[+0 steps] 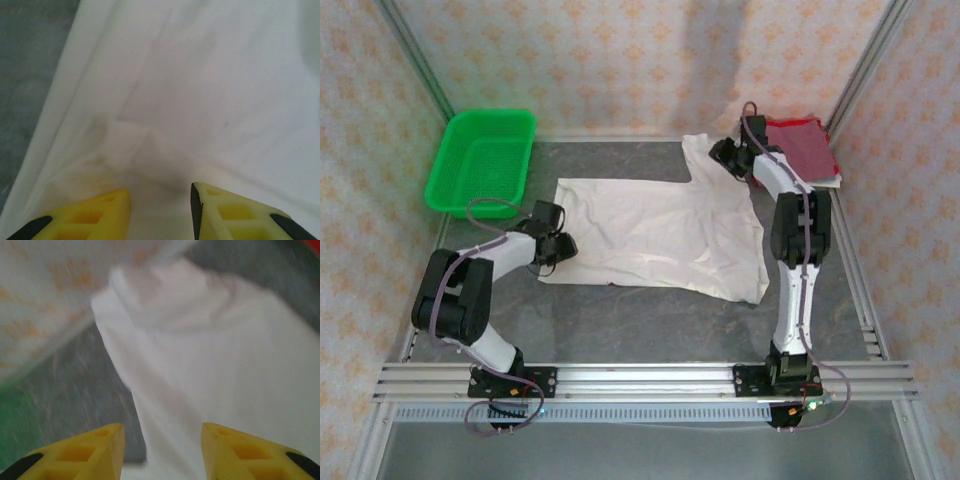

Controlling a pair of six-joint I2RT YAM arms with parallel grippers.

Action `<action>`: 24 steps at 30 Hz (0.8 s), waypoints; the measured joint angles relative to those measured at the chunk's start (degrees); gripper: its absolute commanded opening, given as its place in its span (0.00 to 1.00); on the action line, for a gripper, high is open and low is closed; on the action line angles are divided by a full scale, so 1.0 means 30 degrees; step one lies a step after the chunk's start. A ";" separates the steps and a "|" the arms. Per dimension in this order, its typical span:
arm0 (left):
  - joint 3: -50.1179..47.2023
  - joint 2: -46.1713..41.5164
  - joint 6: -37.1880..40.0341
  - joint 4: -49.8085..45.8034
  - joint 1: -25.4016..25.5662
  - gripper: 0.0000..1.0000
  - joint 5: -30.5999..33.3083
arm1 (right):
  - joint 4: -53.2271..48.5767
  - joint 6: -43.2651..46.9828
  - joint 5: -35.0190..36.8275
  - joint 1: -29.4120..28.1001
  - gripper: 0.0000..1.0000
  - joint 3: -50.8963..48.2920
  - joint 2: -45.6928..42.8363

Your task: Fold and stack the t-shirts

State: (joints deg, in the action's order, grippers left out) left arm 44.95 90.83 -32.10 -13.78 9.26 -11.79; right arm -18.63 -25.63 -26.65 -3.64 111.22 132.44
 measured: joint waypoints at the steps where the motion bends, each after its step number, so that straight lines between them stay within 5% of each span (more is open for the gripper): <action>1: -0.0386 -0.0335 -0.0168 0.0066 0.0000 0.37 0.0000 | 0.0015 -0.0182 -0.0284 0.0182 0.45 0.1566 0.1137; 8: -0.2295 -0.3024 -0.0867 -0.0612 0.0000 0.37 0.0066 | -0.1843 -0.0306 -0.0291 0.0641 0.51 1.1300 0.7752; 18: -0.0211 -0.3752 -0.0175 -0.2164 0.0000 0.39 0.0532 | -0.1814 -0.1086 -0.0415 0.0270 0.56 1.2896 0.9493; 22: 0.1974 -0.3220 0.0597 -0.2353 0.0000 0.40 0.0787 | -0.1821 -0.1122 -0.0408 -0.0051 0.31 1.3049 0.9500; 24: 0.3038 -0.2834 0.0947 -0.2455 0.0000 0.40 0.1049 | -0.1829 -0.1093 -0.0415 -0.0175 0.33 1.3049 0.9515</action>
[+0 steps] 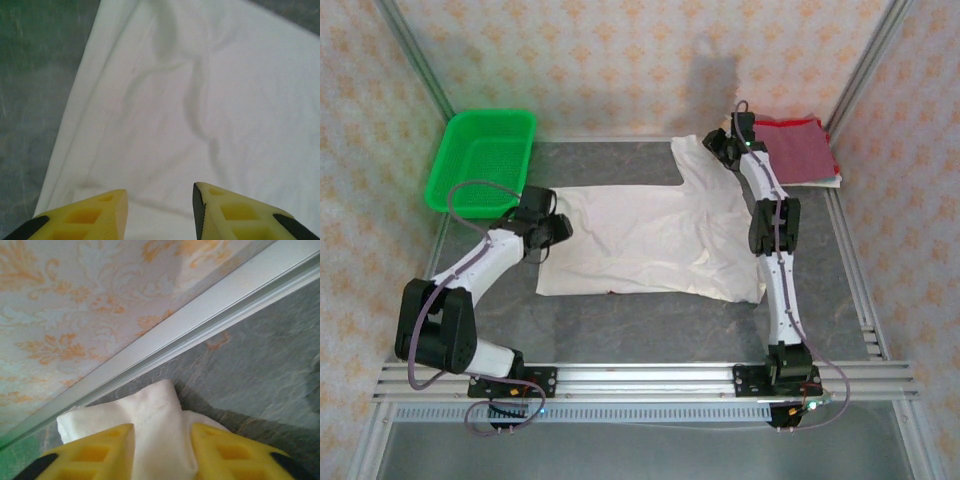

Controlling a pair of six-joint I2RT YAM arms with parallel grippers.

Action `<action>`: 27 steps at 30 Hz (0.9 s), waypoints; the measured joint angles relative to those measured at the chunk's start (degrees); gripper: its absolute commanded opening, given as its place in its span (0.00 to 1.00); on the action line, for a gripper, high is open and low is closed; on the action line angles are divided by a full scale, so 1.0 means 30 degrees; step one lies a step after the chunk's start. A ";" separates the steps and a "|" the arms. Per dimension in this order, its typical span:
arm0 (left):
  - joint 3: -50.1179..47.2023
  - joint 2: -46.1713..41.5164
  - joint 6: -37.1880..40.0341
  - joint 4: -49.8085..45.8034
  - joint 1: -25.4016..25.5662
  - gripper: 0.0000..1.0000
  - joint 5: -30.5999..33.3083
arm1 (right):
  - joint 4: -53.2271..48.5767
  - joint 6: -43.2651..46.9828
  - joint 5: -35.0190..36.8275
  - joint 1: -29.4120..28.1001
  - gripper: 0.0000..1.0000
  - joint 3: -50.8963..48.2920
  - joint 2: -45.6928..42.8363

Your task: Fold and stack the t-shirts

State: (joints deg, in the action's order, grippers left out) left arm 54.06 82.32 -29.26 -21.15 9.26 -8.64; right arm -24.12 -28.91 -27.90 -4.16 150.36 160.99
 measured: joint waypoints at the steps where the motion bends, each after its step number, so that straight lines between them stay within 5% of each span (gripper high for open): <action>1: 0.0699 0.0372 0.0219 -0.0117 -0.0007 0.41 0.0066 | 0.0000 0.0044 -0.0015 -0.0066 0.39 0.0000 0.0007; 3: 0.2040 0.1260 0.0532 -0.0335 -0.0095 0.42 0.0109 | 0.0007 0.0058 -0.0073 -0.0102 0.37 0.0000 0.0015; 7: 0.4969 0.3512 0.1246 -0.1326 -0.0342 0.43 0.0554 | -0.0182 0.0036 0.0022 -0.0095 0.13 0.0408 0.0168; 10: 0.7621 0.5530 0.1763 -0.2295 -0.0554 0.55 0.1049 | -0.0372 0.0051 0.0153 -0.0036 0.00 0.0641 0.0219; 20: 1.5671 1.2211 0.2637 -0.5537 -0.1421 0.62 0.1858 | -0.1967 -0.0080 0.0525 0.0182 0.00 0.0736 -0.0328; 27: 2.1172 1.6589 0.2958 -0.8619 -0.1515 0.62 0.2441 | -0.3038 0.0029 0.0809 0.0204 0.00 0.0517 -0.3417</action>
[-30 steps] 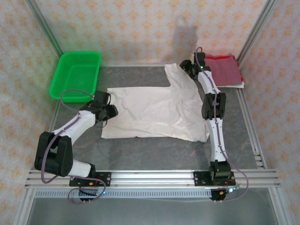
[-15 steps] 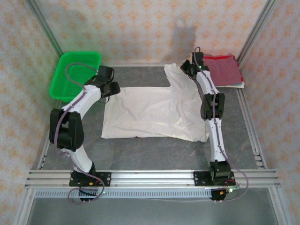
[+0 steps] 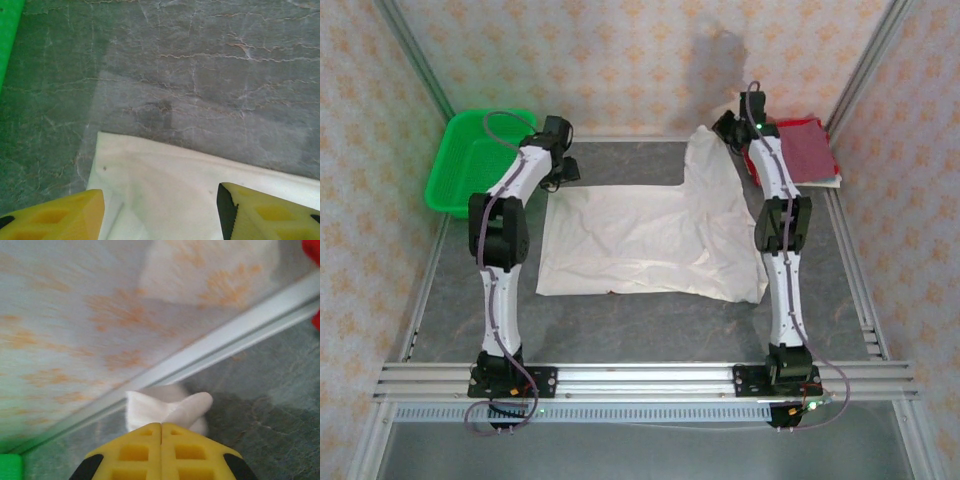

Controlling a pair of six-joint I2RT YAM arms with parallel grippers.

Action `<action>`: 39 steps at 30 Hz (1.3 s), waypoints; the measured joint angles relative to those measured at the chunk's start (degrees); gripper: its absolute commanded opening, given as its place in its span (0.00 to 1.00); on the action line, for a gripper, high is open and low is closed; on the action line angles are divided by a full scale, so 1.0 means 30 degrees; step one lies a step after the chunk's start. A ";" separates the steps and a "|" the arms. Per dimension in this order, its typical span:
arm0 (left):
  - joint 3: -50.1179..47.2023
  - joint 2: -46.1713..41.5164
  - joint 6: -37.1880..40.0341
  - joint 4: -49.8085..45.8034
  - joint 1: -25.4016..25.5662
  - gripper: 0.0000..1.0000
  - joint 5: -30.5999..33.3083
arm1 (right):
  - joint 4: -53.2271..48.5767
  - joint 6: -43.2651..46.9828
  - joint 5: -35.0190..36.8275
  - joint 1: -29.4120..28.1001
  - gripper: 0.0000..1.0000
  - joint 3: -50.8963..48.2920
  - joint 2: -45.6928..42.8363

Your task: Fold and stack the t-shirts

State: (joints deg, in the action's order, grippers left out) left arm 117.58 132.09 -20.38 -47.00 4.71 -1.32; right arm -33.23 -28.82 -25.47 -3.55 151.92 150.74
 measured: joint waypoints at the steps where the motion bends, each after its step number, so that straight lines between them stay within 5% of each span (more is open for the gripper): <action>1: 0.0670 0.0474 0.0015 -0.0393 0.0000 0.62 0.0080 | -0.0087 0.0044 0.0087 0.0000 0.00 0.0000 -0.0444; 9: 0.5020 0.3300 0.0204 -0.2528 0.0000 0.64 0.1144 | -0.0503 0.0233 0.1078 0.0240 0.00 0.0000 -0.2353; 21: 0.5275 0.4393 0.0197 -0.3563 -0.0219 0.67 0.2164 | -0.1683 0.0423 0.1770 0.0379 0.00 -0.0291 -0.2361; 27: 0.6244 0.5377 0.0342 -0.3555 -0.0452 0.51 0.1945 | -0.1668 0.0408 0.2098 0.0590 0.00 -0.1552 -0.2412; 31: 0.7701 0.6142 0.0350 -0.3555 -0.0466 0.26 0.1515 | -0.1734 0.0408 0.2149 0.0729 0.00 -0.1902 -0.2412; 39: 0.7949 0.6273 0.0393 -0.3439 -0.0466 0.00 0.0576 | -0.1632 0.0437 0.1836 0.0750 0.00 -0.1902 -0.2484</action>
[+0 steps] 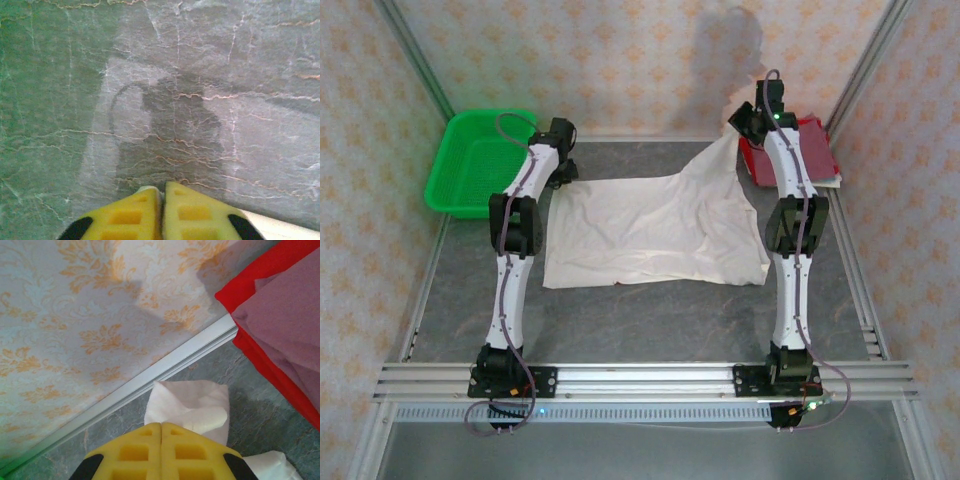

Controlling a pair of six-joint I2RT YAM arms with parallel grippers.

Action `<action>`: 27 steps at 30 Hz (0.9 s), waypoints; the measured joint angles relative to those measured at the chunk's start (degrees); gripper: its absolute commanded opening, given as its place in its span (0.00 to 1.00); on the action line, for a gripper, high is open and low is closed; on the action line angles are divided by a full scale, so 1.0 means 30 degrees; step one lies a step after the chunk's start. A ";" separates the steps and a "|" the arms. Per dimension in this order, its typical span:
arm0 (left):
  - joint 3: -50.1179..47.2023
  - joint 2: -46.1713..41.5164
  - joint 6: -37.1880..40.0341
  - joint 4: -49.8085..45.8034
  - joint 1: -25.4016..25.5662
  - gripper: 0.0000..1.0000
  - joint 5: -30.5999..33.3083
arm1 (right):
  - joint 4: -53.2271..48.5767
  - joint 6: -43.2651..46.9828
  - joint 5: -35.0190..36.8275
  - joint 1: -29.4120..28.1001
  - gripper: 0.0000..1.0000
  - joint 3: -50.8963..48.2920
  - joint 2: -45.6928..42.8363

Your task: Fold and stack the t-shirts

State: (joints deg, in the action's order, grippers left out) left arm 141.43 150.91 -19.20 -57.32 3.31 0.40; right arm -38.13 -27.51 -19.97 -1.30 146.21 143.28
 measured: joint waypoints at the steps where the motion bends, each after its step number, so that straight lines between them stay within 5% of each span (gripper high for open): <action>1: 0.0029 0.0000 -0.0044 0.0022 0.0007 0.00 -0.0080 | -0.0007 0.0044 -0.0109 0.0000 0.00 0.0000 0.0000; 8: -0.2492 -0.1508 0.0102 0.1042 0.0007 0.00 -0.0189 | 0.0197 0.0780 -0.0889 -0.0007 0.00 -0.1304 -0.0976; 18: -0.9814 -0.7526 0.0743 0.4896 0.0007 0.00 0.0015 | 0.3883 0.1413 -0.0925 -0.0015 0.00 -1.1220 -0.7533; 27: -1.2531 -0.8692 0.1450 0.7104 0.0007 0.00 0.0087 | 0.6375 0.1559 -0.0780 -0.0015 0.00 -1.5679 -1.1009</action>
State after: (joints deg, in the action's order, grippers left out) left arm 103.83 124.84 -14.85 -36.01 3.33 0.67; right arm -19.00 -22.83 -22.31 -1.34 99.18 110.26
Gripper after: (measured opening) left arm 0.043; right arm 0.040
